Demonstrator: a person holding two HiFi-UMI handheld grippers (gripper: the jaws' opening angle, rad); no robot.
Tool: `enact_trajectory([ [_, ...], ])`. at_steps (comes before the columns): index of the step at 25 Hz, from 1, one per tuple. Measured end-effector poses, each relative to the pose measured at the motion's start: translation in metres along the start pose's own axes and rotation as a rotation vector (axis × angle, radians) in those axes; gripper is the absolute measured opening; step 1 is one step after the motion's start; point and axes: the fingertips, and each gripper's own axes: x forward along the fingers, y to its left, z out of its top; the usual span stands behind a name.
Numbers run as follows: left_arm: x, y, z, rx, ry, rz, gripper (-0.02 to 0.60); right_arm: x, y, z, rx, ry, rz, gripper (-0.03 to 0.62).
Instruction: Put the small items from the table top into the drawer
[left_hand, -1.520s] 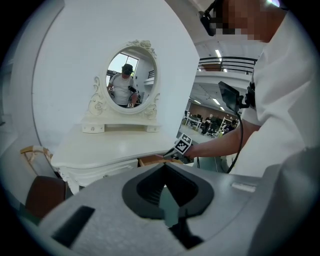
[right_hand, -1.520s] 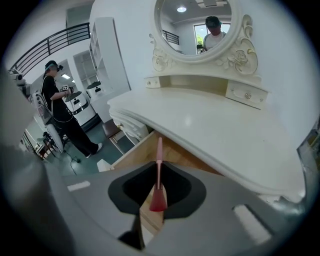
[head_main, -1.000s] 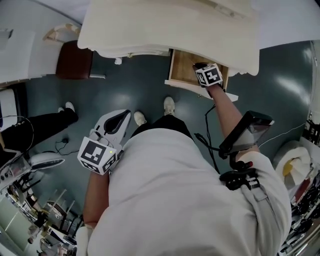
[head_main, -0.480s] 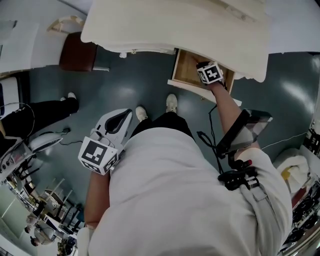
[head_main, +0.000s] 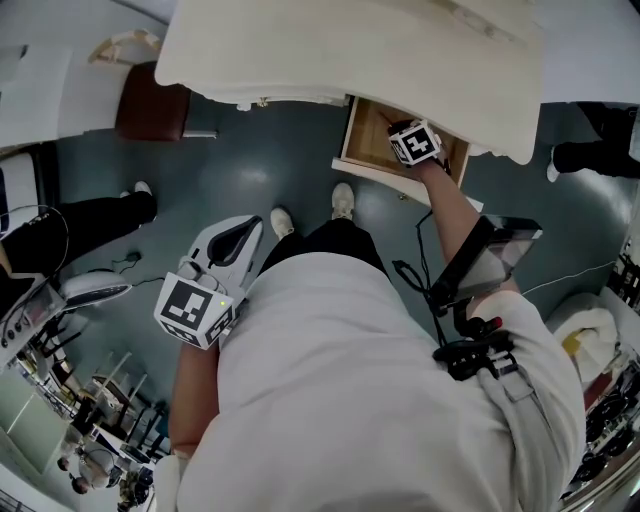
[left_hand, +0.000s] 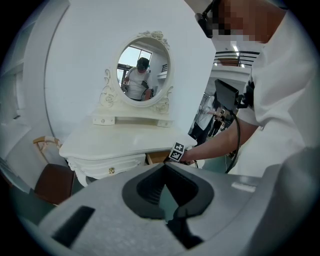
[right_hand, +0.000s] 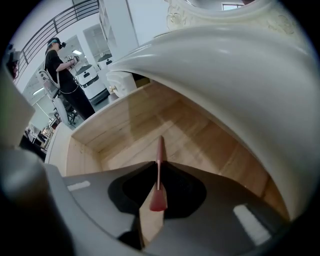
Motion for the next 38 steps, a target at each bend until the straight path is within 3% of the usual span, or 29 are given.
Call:
enact_trajectory([
  [22,0.008,0.002,0.008,0.028,-0.010,-0.026,0.002,-0.005,-0.001,-0.005,-0.059,0.014,-0.004,0.093],
  [31,-0.005,0.001,0.011,0.092,-0.039,-0.131,0.002,-0.057,0.015,0.002,-0.071,-0.039,-0.085,0.005],
  [38,-0.023,0.000,0.006,0.148,-0.071,-0.209,0.003,-0.106,0.039,-0.005,0.028,-0.112,-0.144,0.002],
])
